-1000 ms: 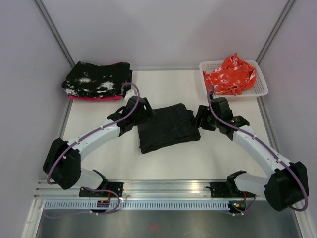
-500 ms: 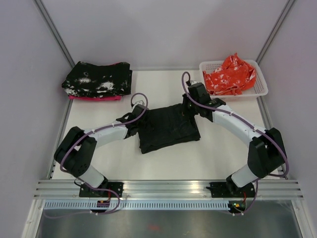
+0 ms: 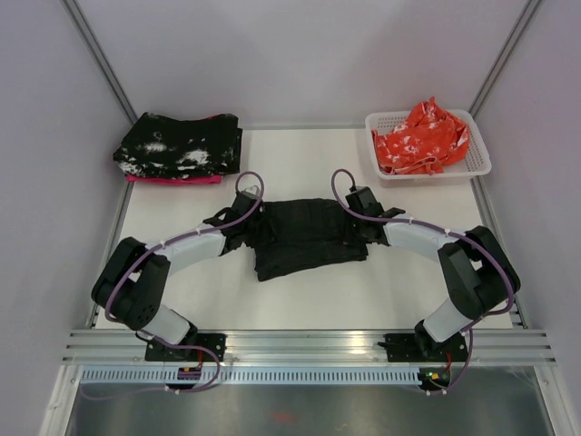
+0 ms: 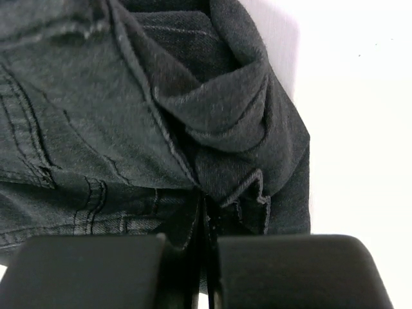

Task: Fold and stack the trousers
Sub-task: Fold the trousers, then neatly place the folded trousers to the corner

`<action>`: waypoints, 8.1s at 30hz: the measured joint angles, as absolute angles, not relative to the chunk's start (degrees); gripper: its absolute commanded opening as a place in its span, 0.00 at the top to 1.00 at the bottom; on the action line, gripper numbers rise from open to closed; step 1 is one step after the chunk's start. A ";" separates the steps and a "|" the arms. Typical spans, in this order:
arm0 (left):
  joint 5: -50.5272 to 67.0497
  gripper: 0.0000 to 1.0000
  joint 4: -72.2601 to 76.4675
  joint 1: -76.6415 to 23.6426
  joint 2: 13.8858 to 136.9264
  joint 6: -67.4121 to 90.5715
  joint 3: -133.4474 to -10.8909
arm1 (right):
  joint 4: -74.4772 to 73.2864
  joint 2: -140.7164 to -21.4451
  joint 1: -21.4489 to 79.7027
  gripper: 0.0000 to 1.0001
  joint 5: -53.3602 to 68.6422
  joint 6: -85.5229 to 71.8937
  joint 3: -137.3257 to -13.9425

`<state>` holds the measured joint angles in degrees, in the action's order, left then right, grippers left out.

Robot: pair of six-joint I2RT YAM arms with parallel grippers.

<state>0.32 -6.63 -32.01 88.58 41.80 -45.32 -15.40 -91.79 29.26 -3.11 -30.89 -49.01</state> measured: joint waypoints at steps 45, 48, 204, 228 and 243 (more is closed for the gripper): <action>22.96 0.76 11.79 -17.96 90.54 37.15 -34.48 | -4.71 -96.44 16.97 0.59 16.14 -23.24 -48.75; 23.07 0.98 12.82 -17.96 91.07 37.93 -33.56 | -2.31 -96.33 16.95 0.84 18.02 -24.29 -47.37; -18.09 0.62 -18.81 -7.62 133.91 -13.15 -119.72 | 23.55 -101.16 28.01 0.02 13.13 -35.79 -63.13; -8.84 0.98 -18.55 -5.98 113.01 -16.32 -103.88 | 24.45 -97.95 28.01 0.02 11.05 -37.58 -56.25; -6.46 0.97 -22.17 -6.35 111.77 -11.09 -98.06 | 26.13 -97.95 28.01 0.02 11.20 -39.44 -54.63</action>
